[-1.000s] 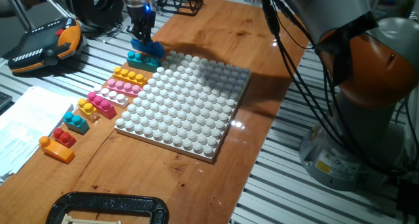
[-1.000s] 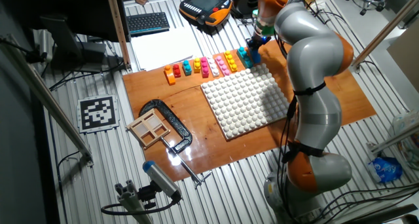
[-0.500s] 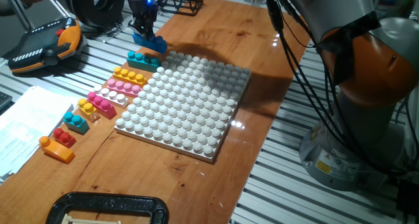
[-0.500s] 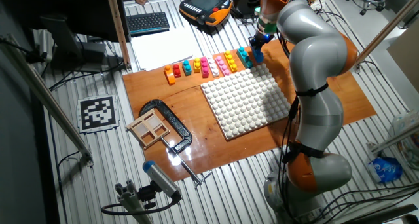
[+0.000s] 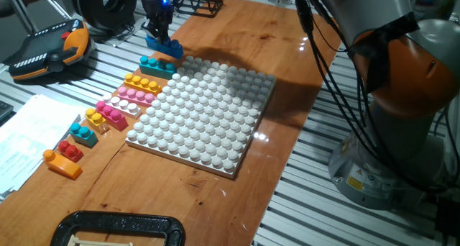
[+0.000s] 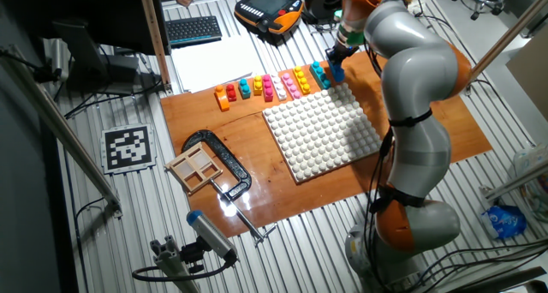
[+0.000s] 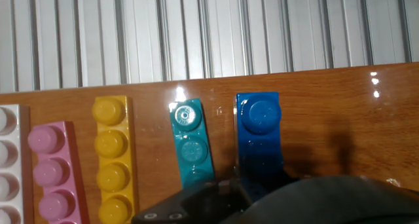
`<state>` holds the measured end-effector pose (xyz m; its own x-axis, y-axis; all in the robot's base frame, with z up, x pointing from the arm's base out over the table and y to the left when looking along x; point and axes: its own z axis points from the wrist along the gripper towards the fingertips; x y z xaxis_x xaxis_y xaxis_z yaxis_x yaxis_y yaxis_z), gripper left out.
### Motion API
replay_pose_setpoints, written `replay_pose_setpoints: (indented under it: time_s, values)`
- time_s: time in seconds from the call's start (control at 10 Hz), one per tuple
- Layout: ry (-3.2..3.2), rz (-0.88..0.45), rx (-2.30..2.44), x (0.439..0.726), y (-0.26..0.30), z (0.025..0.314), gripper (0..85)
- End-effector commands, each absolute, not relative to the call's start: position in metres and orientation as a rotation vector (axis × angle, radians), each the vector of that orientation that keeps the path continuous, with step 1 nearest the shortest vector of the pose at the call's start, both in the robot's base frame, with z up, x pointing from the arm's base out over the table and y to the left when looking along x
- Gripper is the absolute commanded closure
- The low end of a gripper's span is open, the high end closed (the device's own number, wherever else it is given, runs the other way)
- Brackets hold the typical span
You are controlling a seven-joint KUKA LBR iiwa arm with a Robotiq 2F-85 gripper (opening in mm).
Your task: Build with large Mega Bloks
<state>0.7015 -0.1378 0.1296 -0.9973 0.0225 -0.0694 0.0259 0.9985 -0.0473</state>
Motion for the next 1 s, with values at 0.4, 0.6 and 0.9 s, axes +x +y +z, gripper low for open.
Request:
replay_pose_setpoints:
  time_s: [0.4,0.6,0.9]
  values:
    - [3.120,-0.155,0.051,0.666,-0.135,0.154,85.0]
    - [3.114,-0.152,0.043,0.646,-0.141,0.152,85.0]
    - [3.102,-0.123,0.028,0.621,-0.151,0.141,85.0]
